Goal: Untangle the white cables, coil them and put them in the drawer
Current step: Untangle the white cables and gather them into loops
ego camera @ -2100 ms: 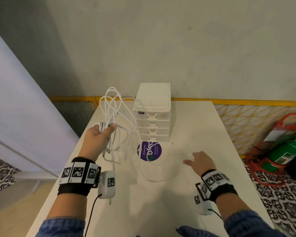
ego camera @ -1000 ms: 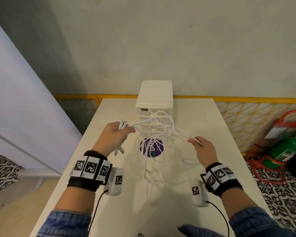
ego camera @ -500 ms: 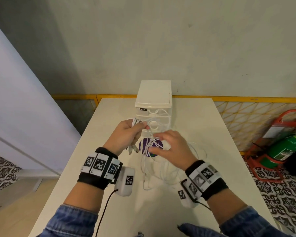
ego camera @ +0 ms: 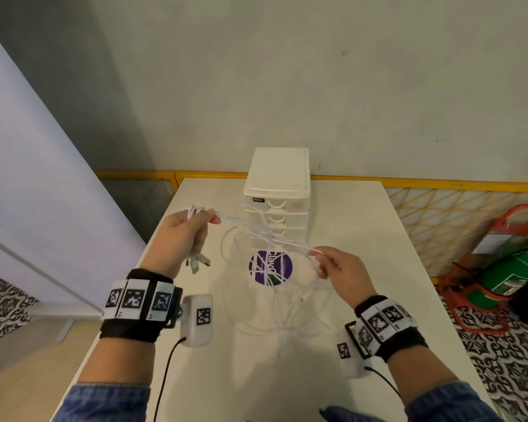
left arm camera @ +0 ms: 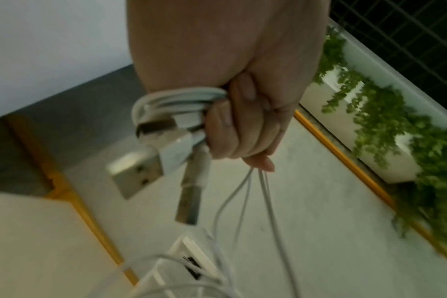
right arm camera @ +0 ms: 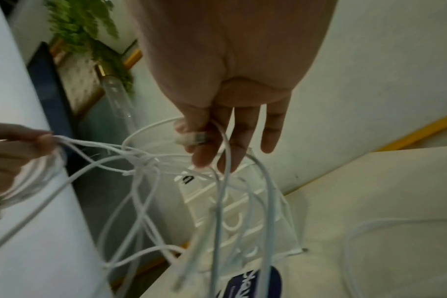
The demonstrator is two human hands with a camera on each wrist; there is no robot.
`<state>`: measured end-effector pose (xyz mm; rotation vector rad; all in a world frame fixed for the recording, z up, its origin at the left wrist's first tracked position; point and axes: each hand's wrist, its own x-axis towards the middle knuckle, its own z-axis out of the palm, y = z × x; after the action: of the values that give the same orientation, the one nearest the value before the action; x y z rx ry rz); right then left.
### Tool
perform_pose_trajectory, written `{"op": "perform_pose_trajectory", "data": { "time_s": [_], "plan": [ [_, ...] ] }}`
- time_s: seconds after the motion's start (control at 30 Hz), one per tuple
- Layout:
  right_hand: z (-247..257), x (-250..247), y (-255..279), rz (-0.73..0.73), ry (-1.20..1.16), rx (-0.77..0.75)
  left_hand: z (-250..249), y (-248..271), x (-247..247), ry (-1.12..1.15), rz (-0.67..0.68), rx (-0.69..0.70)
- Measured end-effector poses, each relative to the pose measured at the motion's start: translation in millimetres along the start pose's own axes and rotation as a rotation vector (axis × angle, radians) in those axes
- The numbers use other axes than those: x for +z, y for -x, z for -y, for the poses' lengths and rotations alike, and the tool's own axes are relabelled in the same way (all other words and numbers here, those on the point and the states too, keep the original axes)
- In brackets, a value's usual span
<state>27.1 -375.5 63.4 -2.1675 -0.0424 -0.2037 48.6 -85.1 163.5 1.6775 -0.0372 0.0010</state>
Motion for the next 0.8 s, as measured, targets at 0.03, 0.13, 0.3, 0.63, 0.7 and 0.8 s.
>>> {"op": "perform_pose_trajectory", "data": {
  "time_s": [0.03,0.13,0.3,0.63,0.7,0.8],
  "plan": [
    [-6.6,-4.5,-1.7,-0.043,0.027,0.025,0.4,-0.3,-3.8,-0.035,-0.015,0.015],
    [-20.2,-19.6,-6.9,-0.106,0.063,0.094,4.3,-1.4,-6.3,-0.092,-0.066,0.009],
    [-45.6,-31.1,-5.9,-0.123,0.093,0.181,10.5,-2.5,-4.5,-0.059,-0.157,-0.034],
    [-42.4,-49.0,-5.8,-0.154,0.071,0.204,20.3,-6.1,-9.0,-0.053,-0.262,-0.059],
    [-42.9,-47.0,-5.0,-0.090,0.104,0.205,20.0,-4.7,-8.2,-0.024,-0.249,-0.033],
    [-42.4,-35.3,-0.9,0.259,0.264,0.215,16.9,-0.6,3.0,0.009,-0.132,0.045]
  ]
}}
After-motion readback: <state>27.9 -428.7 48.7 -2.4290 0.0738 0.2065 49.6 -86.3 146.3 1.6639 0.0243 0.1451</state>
